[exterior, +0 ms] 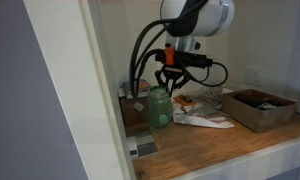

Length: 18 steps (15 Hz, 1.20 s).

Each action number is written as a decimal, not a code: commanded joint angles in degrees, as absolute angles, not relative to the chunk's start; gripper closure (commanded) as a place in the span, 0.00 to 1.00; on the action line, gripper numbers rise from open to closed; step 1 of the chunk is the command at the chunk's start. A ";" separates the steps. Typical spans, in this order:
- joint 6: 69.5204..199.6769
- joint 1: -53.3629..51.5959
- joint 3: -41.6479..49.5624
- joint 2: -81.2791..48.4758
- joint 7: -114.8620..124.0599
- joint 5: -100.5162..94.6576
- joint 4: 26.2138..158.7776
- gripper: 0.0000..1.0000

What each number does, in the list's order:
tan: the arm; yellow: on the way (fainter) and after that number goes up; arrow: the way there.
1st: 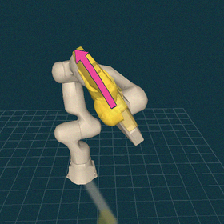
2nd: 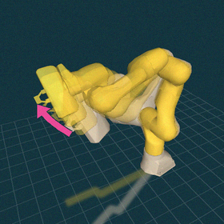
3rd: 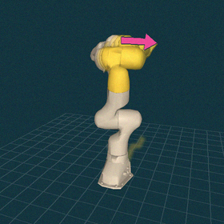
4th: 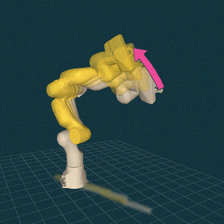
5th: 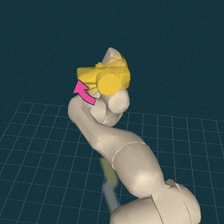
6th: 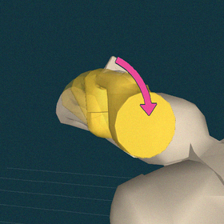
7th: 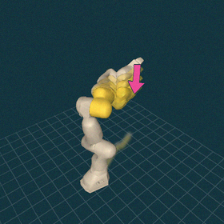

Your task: Put the green jar on top of the gray book

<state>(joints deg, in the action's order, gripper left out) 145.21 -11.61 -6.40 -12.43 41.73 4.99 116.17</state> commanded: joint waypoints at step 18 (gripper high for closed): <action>134.84 -16.44 -5.96 -25.96 40.71 4.08 99.45 0.97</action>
<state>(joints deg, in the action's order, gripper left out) 137.29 -15.14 -6.92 -23.79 39.73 4.76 104.04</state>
